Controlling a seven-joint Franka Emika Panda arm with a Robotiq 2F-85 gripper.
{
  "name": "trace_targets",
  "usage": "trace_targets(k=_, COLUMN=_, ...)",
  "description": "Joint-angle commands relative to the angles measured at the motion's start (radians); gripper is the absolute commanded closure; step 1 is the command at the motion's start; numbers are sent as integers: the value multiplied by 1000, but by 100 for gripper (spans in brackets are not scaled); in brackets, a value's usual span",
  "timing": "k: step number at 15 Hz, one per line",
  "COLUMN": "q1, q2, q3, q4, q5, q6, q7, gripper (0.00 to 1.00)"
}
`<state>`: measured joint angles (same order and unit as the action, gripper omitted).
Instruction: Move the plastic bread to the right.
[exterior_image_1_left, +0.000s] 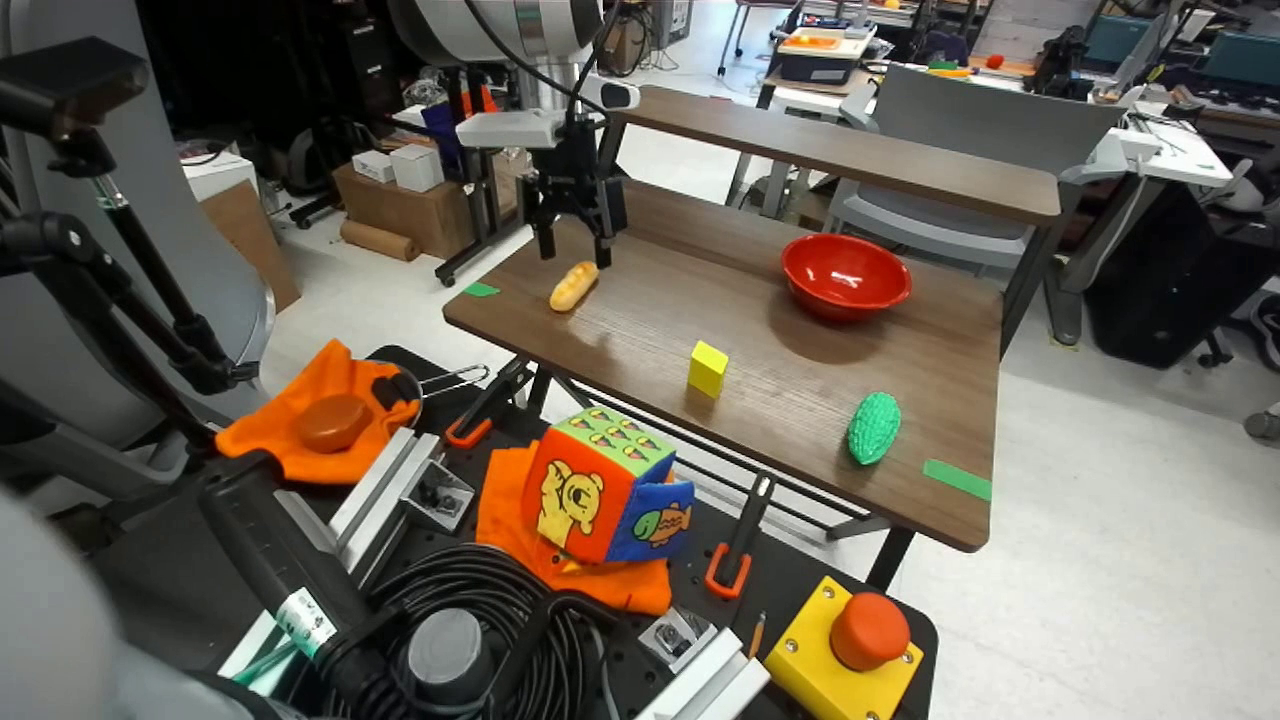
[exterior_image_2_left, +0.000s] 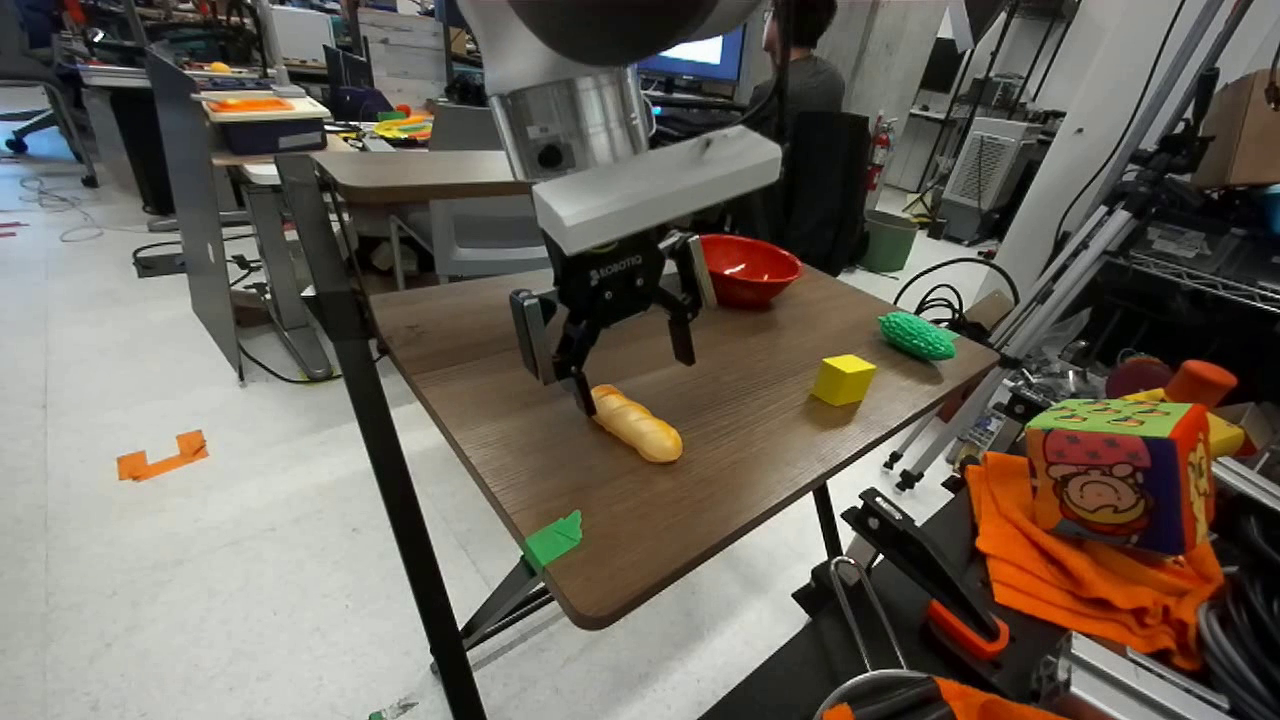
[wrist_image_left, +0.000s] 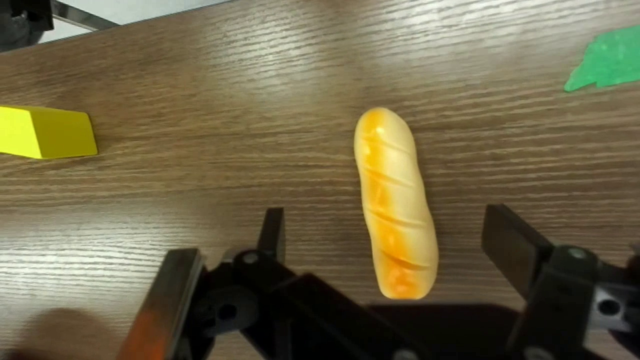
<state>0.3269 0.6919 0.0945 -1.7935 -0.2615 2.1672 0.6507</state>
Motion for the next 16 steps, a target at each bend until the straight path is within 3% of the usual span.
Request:
trace_targets(k=1, q1=53, q2=82, q3=-46, q4=101, q5=-3, q6=-93, q7=-18, gripper=0)
trace_targets(k=5, q1=92, q2=159, q3=-68, q4=164, q5=-23, q6=-168, q7=-17, gripper=0)
trace_targets(k=7, q1=107, q2=189, q3=-74, q4=199, q5=-29, q6=-197, q7=-16, gripper=28)
trace_targets(k=9, q1=118, q2=219, q3=-79, q4=238, q5=-34, q6=-229, q7=-14, gripper=44)
trace_targets(k=14, q1=123, q2=248, q3=-79, q4=320, q5=-27, q6=-308, q7=-22, gripper=81)
trace_targets(k=16, q1=115, q2=231, q3=-69, q4=332, q5=-15, q6=-330, q7=-40, gripper=86)
